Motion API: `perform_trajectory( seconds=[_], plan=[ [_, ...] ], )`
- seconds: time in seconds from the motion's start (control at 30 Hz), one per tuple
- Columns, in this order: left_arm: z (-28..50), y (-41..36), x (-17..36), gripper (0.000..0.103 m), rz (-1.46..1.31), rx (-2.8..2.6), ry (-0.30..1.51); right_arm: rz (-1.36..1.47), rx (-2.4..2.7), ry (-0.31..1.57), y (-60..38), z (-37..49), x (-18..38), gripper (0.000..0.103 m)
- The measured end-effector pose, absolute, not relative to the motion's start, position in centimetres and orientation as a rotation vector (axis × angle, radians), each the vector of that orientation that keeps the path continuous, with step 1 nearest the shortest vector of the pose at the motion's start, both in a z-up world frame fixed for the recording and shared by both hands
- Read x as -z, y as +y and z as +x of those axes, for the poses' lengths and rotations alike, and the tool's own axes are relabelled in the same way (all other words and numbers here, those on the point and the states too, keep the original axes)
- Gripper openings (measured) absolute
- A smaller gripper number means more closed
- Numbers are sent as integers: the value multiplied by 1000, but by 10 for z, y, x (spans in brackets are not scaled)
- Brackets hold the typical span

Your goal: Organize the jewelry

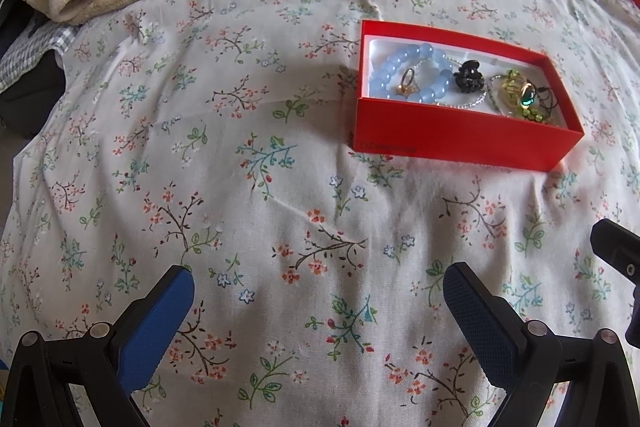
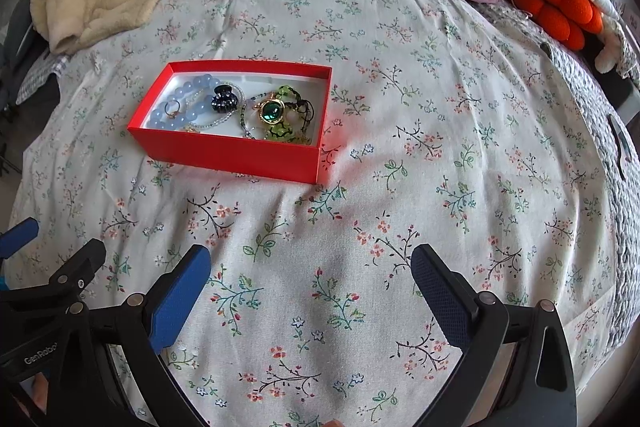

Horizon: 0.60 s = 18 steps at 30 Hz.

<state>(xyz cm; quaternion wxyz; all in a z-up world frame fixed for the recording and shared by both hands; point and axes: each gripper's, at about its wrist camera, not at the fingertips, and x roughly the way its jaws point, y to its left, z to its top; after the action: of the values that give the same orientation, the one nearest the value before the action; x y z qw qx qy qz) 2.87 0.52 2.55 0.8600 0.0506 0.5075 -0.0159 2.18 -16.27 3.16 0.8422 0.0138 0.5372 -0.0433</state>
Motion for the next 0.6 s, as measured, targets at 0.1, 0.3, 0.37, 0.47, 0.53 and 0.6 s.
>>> perform_trajectory(
  seconds=[0.1, 0.3, 0.37, 0.47, 0.53, 0.6],
  plan=[
    [29, 6, -26, 102, 104, 33, 1065, 34, 93, 1139, -163, 22, -31, 101],
    [29, 6, -26, 102, 97, 32, 1069, 46, 93, 1145, -163, 23, -31, 101],
    [29, 6, -26, 102, 96, 34, 1069, 45, 94, 1146, -163, 24, -31, 101],
    [29, 6, -26, 102, 97, 34, 1069, 44, 93, 1147, -163, 24, -31, 101],
    [29, 6, -26, 102, 94, 33, 1069, 41, 94, 1148, -162, 24, -30, 101],
    [29, 7, -26, 102, 91, 33, 1069, 40, 95, 1148, -162, 24, -30, 101]
  ],
)
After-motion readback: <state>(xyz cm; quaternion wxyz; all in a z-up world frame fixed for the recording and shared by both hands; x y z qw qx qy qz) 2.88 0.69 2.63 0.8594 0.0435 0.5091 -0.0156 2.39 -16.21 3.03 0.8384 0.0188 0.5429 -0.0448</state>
